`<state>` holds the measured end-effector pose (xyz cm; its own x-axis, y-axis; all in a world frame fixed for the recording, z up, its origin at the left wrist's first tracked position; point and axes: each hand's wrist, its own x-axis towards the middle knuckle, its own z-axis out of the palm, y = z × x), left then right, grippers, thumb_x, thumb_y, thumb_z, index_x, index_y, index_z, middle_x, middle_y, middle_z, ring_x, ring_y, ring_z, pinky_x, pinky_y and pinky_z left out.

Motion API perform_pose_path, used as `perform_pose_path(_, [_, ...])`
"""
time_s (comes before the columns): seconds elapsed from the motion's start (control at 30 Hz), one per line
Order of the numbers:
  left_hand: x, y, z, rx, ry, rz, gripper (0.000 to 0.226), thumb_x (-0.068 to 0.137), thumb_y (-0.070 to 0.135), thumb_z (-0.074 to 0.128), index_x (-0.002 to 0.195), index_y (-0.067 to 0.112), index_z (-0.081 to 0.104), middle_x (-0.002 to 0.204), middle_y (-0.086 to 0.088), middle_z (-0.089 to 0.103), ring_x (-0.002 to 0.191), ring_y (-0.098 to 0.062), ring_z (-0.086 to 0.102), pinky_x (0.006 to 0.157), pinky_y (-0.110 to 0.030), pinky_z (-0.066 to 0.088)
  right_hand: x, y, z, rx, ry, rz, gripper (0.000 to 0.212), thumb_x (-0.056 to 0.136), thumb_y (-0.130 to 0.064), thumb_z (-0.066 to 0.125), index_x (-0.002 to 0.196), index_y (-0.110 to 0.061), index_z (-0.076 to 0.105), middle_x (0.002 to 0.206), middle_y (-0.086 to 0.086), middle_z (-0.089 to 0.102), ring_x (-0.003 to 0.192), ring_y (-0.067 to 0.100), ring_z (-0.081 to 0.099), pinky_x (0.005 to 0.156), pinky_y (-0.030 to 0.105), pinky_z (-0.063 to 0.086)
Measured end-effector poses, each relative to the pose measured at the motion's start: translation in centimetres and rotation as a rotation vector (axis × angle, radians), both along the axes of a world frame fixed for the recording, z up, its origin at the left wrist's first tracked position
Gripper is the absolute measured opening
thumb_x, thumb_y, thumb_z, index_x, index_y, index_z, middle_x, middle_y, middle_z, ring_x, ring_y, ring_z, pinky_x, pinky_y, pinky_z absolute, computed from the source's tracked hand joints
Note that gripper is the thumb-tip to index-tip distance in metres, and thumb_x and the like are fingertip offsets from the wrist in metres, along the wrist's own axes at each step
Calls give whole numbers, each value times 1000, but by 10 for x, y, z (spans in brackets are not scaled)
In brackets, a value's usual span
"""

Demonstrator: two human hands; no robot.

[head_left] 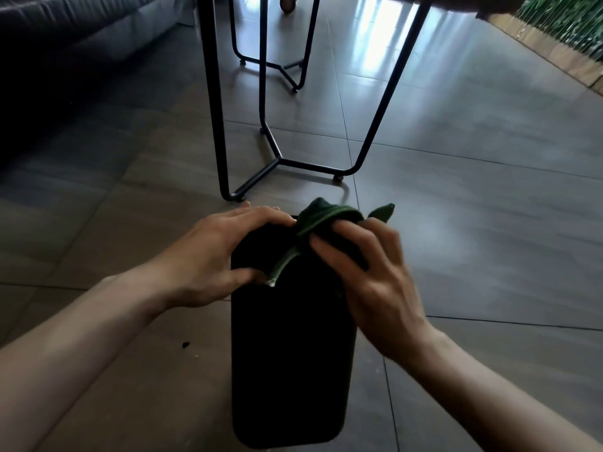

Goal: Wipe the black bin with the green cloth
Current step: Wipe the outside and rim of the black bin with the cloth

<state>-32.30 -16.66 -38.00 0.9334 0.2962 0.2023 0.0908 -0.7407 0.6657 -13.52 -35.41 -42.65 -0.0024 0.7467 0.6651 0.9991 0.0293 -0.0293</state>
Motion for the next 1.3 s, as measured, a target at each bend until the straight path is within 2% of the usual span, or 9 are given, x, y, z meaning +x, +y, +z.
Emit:
perform_pose_path(0.1, [-1,1,0,13,13,10,76,72,9,86,135,38,53,136,21,58,133,3,48,116,-29,34,-22,-24,-32,-82,-168,148,32,110,-11,47,140,-14,59,142,12,49,123,42,51,108,49,47])
perform_pose_path(0.23, [-2,-1,0,13,37,0,80,72,12,86,136,42,50,141,21,54,135,1,47,116,-28,35,-38,-75,-69,-292,-431,377,32,109,-13,43,138,-25,53,143,1,47,120,30,55,91,32,57])
perform_pose_path(0.5, [0,-1,0,31,11,0,76,72,5,83,135,36,53,134,19,59,129,0,52,108,-27,41,-3,-6,-5,-34,-33,17,35,107,-15,58,142,-14,60,141,15,54,127,44,50,110,50,46])
perform_pose_path(0.7, [0,1,-1,18,49,5,80,73,12,86,137,42,49,141,20,54,136,0,46,118,-32,34,-39,-74,-69,-310,-389,331,32,109,-14,47,136,-25,58,142,3,51,123,34,56,96,40,53])
perform_pose_path(0.8, [3,0,-1,21,50,5,81,72,10,86,137,42,50,141,19,55,136,2,45,119,-30,32,-30,-60,-48,-297,-324,321,30,108,-15,52,135,-22,61,140,5,57,121,36,57,91,41,56])
perform_pose_path(0.93, [3,2,-1,27,22,-14,78,72,5,85,137,34,53,137,16,58,133,0,49,113,-22,36,-17,-8,-7,-111,-76,50,33,109,-14,53,140,-17,61,140,12,59,123,44,56,98,50,52])
perform_pose_path(1.03, [3,4,-1,35,21,-7,79,72,4,84,137,36,52,138,17,57,134,1,47,114,-21,34,-35,-16,-29,-149,-164,139,32,110,-14,49,139,-18,62,139,11,62,121,44,58,94,50,54])
perform_pose_path(1.17, [3,3,-2,21,50,3,81,73,12,86,137,45,49,141,21,54,136,1,45,115,-25,35,-52,-66,-79,-329,-351,330,31,109,-17,47,131,-31,64,136,-3,52,120,27,65,88,32,58])
perform_pose_path(1.3, [1,2,-1,18,50,1,81,73,13,86,137,46,48,141,22,53,137,4,43,118,-24,31,-51,-88,-81,-434,-373,376,27,109,-25,48,130,-30,65,129,-13,59,125,19,55,91,23,55])
